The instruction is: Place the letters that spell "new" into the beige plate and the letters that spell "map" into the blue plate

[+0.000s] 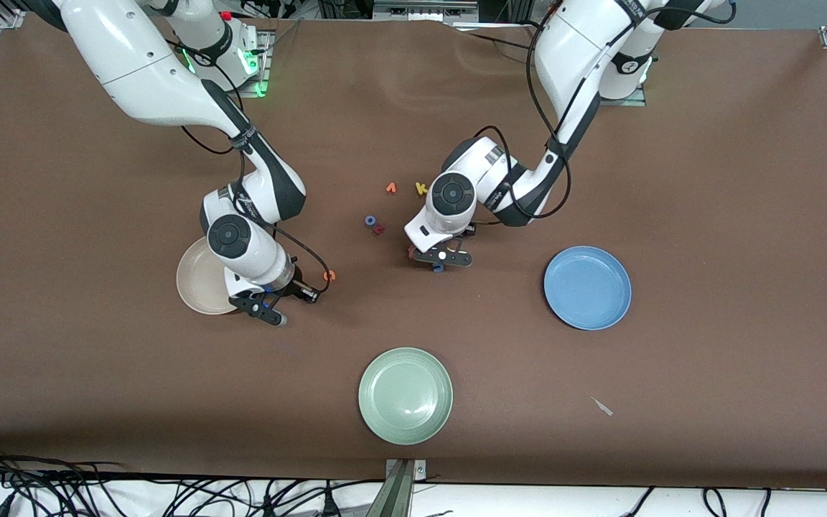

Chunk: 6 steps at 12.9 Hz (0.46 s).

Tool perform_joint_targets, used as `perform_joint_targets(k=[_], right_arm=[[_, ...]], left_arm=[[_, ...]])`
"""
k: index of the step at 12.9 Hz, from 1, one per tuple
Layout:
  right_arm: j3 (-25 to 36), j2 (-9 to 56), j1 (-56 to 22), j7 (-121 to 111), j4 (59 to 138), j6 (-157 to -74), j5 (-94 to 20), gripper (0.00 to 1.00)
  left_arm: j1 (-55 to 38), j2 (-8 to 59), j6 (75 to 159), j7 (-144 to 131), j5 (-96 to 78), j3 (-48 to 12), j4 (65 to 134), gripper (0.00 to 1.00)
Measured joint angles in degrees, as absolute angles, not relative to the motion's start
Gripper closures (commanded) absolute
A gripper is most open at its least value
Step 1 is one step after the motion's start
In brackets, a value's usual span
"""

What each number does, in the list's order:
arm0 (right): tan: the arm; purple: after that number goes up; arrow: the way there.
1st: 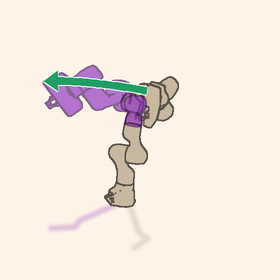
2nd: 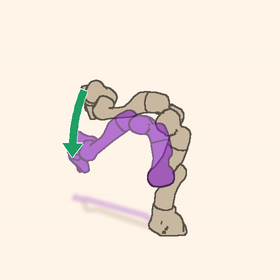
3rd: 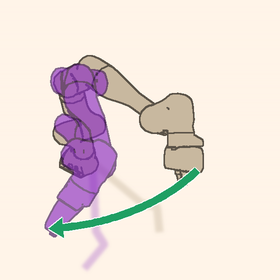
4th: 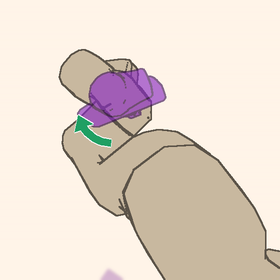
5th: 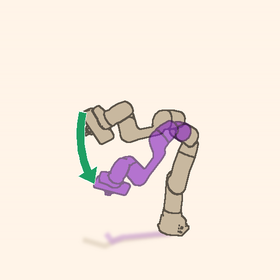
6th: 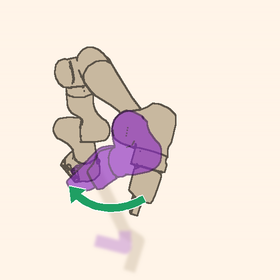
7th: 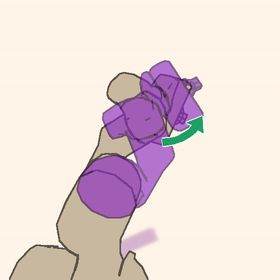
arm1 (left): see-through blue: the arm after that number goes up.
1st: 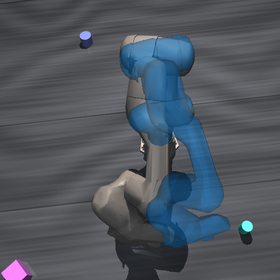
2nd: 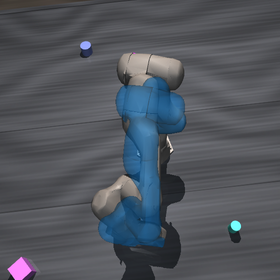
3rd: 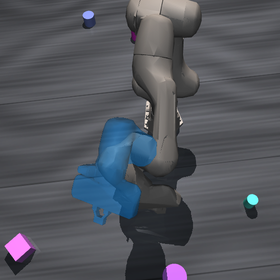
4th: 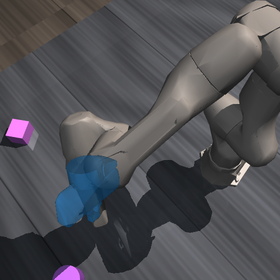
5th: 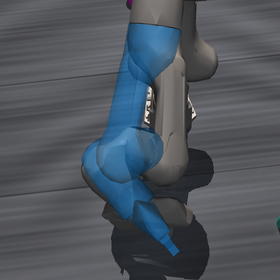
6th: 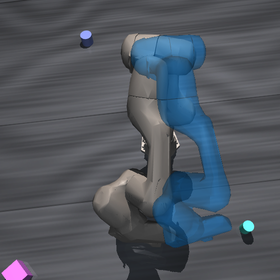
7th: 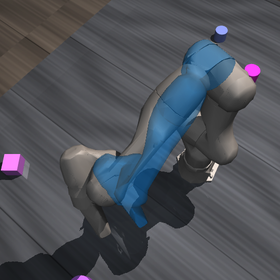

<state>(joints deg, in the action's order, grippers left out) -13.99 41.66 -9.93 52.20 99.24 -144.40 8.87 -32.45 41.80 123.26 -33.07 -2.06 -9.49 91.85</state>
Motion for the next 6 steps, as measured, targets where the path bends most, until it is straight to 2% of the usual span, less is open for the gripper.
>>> perform_joint_targets(k=[3, 6], right_arm=[[-13.9, 41.3, -9.9, 51.8, 98.8, -143.7, 8.9, 0.95], [-13.6, 37.5, -8.2, 45.8, 98.0, -136.0, 8.9, 0.95]], left_arm=[[-28.3, 37.6, 118.5, -31.5, -2.1, -8.8, 91.4, 0.85], [-21.9, 36.1, 116.9, -28.1, -2.0, -8.7, 91.4, 0.88]])
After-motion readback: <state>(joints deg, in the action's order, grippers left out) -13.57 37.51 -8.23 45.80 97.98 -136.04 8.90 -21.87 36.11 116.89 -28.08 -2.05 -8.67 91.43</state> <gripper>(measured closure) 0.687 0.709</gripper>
